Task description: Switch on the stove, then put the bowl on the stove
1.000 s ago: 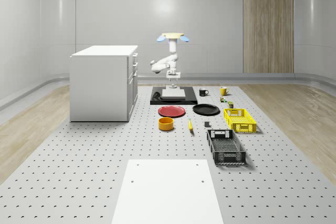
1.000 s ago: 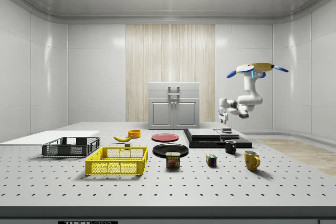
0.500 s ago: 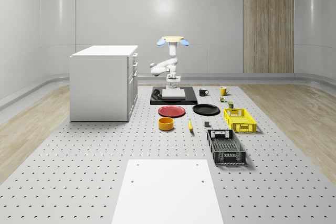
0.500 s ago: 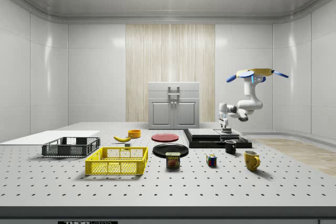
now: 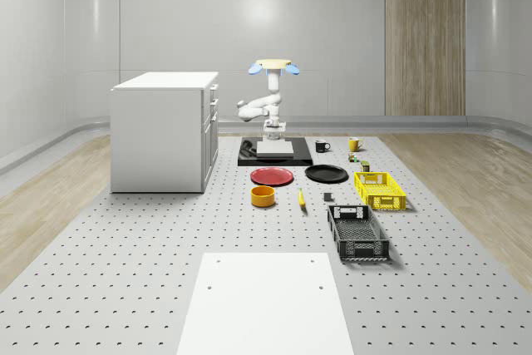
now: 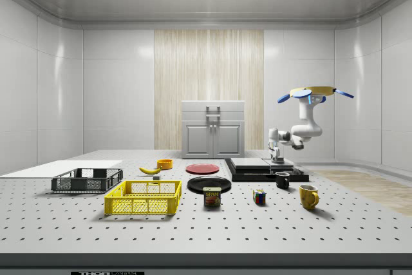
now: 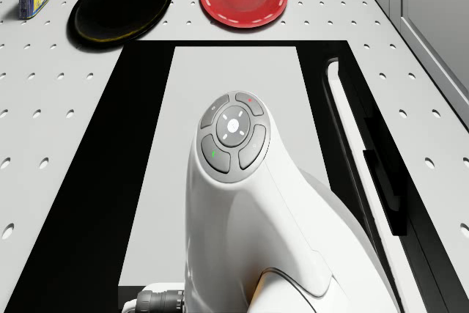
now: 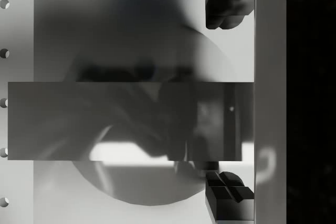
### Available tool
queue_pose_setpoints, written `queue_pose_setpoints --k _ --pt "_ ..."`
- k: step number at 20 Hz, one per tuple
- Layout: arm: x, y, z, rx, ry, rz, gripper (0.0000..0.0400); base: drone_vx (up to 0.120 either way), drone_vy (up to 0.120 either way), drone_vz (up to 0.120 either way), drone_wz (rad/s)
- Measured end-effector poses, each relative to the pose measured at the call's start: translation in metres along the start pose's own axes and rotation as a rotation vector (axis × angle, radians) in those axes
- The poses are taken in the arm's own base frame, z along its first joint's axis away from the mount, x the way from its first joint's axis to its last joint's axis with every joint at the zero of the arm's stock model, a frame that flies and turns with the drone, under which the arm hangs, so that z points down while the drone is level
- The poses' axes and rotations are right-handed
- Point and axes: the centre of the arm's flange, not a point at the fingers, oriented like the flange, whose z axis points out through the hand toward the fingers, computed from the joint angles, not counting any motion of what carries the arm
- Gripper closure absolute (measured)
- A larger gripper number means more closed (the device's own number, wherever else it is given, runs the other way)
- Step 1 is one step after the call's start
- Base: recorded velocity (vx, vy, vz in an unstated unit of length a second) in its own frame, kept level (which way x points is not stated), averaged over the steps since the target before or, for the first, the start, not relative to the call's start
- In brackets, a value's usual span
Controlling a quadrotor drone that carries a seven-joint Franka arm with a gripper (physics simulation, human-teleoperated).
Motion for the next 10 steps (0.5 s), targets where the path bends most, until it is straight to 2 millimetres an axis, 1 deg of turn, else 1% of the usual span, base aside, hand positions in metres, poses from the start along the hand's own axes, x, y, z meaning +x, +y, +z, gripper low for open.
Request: queue_pose_setpoints --k 10 --pt "-0.0061 -0.0061 0.0 0.0 0.0 0.0 0.0 0.0 0.0 0.0 0.0"
